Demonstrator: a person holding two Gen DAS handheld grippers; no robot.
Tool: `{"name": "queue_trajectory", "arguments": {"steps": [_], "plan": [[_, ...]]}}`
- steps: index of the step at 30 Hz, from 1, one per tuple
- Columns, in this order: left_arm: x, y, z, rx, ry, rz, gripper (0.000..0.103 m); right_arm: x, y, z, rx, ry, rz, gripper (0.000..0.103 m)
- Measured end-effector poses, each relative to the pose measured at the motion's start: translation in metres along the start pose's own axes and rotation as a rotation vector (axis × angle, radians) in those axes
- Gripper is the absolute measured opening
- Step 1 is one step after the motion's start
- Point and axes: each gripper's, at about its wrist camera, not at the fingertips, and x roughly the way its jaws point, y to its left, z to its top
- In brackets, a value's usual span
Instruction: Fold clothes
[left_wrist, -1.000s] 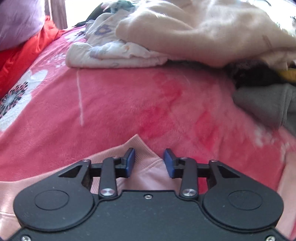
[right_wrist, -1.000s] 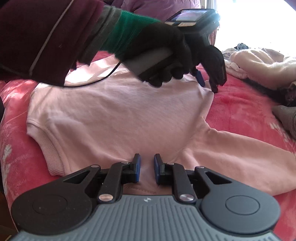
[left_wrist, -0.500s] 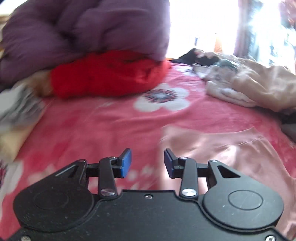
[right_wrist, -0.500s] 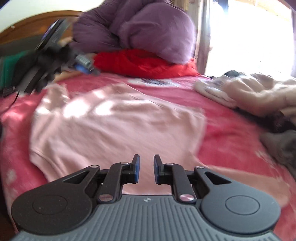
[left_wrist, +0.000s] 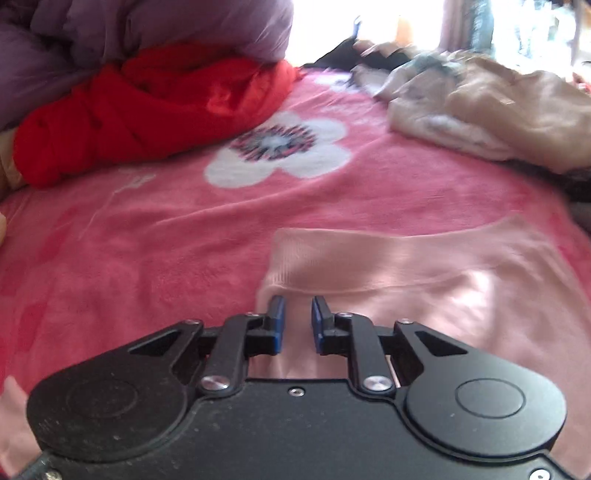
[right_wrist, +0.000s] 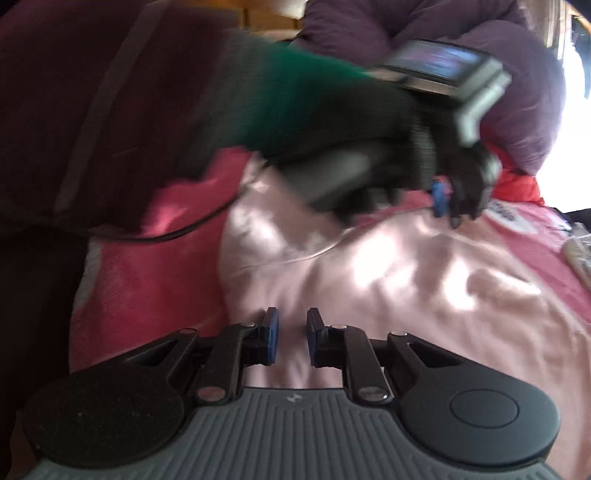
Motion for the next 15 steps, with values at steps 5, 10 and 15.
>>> {"name": "queue_trajectory", "arguments": {"steps": [5,10,15], "plan": [[0.022,0.029,0.033,-0.142,0.113,-0.127,0.004,0.001,0.029,-0.012,-0.115,0.002,-0.056,0.02],[-0.02,0.026,0.046,-0.113,0.029,-0.153,0.007,-0.011,0.031,0.003,-0.127,0.001,-0.056,0.018],[0.026,0.003,0.038,0.027,0.138,-0.049,0.009,-0.008,0.033,0.032,-0.085,-0.077,-0.098,0.037]]}}
